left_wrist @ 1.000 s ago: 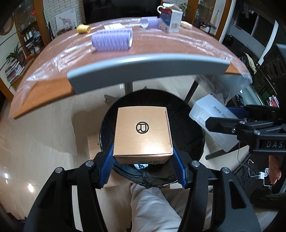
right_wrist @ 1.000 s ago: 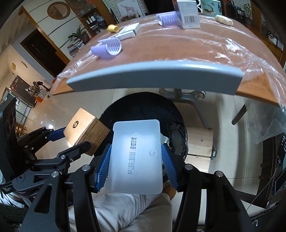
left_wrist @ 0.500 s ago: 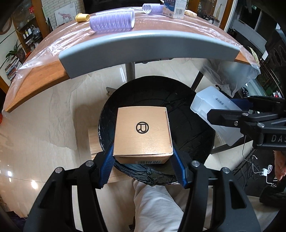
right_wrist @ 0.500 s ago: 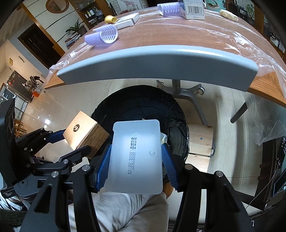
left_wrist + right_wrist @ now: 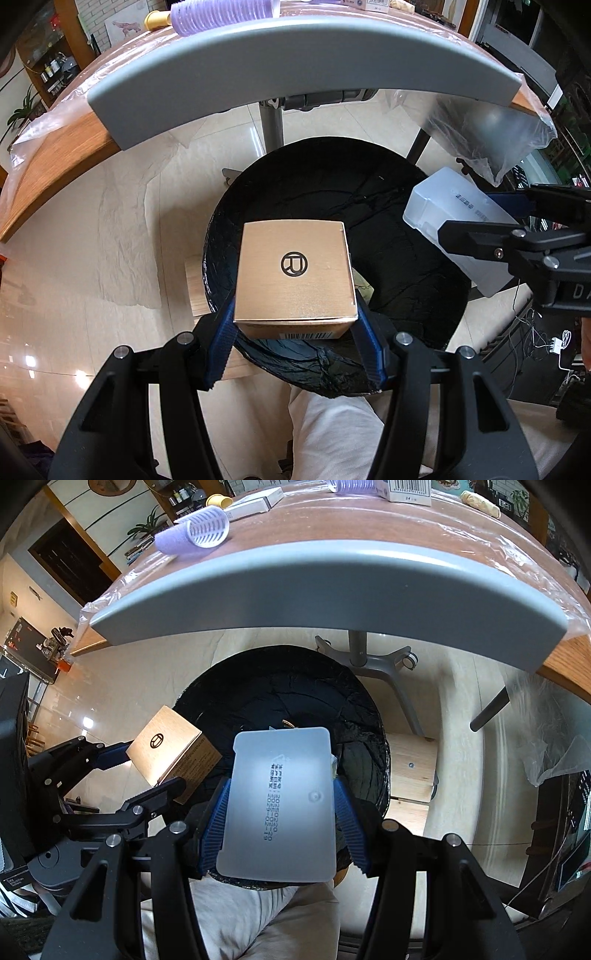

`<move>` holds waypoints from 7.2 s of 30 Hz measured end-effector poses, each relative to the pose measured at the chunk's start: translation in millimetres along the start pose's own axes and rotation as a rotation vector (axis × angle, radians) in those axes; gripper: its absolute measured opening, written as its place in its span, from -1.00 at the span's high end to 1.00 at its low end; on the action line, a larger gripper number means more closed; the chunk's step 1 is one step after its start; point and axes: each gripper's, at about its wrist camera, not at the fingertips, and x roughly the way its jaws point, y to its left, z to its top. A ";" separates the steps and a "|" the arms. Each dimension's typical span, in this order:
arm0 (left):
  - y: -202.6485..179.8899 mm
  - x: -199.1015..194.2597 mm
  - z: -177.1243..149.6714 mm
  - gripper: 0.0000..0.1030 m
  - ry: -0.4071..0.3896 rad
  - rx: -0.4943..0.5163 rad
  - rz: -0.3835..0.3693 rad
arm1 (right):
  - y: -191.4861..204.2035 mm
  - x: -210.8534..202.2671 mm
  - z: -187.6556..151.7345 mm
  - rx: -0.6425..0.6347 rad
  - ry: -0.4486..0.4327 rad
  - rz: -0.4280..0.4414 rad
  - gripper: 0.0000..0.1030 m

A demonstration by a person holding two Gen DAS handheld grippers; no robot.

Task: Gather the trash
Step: 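Open both tools to drop the boxes into the black bin, then move both tools back over the table toward the remaining trash, then grasp the lavender plastic rack with the left tool while the right tool grasps the blue medicine box, then carry the lavender rack and blue medicine box off the table over the black bin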

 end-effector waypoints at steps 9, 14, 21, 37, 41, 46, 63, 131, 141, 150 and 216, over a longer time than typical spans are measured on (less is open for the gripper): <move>2.1 7.9 7.6 -0.14 0.011 0.011 0.001 | -0.8 3.4 4.8 0.002 0.005 -0.007 -0.06; 1.8 11.6 11.4 -0.14 0.015 0.014 0.001 | -1.8 3.8 6.7 0.000 0.006 -0.008 -0.06; 16.8 14.4 17.1 -0.35 0.011 -0.068 -0.043 | -6.3 -2.0 7.2 0.023 -0.014 0.010 -0.44; 24.7 -61.2 21.6 -0.50 -0.161 -0.085 -0.053 | -13.0 -97.9 7.0 -0.013 -0.239 -0.021 -0.70; 28.2 -104.1 38.2 -0.88 -0.313 -0.090 -0.027 | -14.6 -144.8 19.8 -0.030 -0.431 -0.064 -0.92; 43.9 -125.7 76.7 -0.93 -0.412 -0.096 0.034 | -29.1 -161.2 59.8 0.018 -0.528 -0.092 -0.92; 86.7 -76.0 201.6 -0.93 -0.350 -0.025 -0.030 | -55.3 -96.4 192.4 0.091 -0.437 -0.206 -0.92; 69.3 -66.7 161.4 -0.40 -0.324 -0.007 -0.116 | -50.2 -92.1 169.4 0.175 -0.324 0.075 0.12; 60.0 -71.3 146.7 -0.40 -0.316 -0.013 -0.120 | -35.1 -101.5 145.3 0.155 -0.317 0.094 0.12; 41.6 -84.7 136.1 -0.40 -0.331 -0.083 -0.065 | -34.5 -111.4 131.1 0.068 -0.303 0.169 0.12; 11.6 -39.2 24.3 -0.40 -0.116 0.028 -0.037 | 17.7 -38.1 15.8 -0.023 -0.083 -0.006 0.12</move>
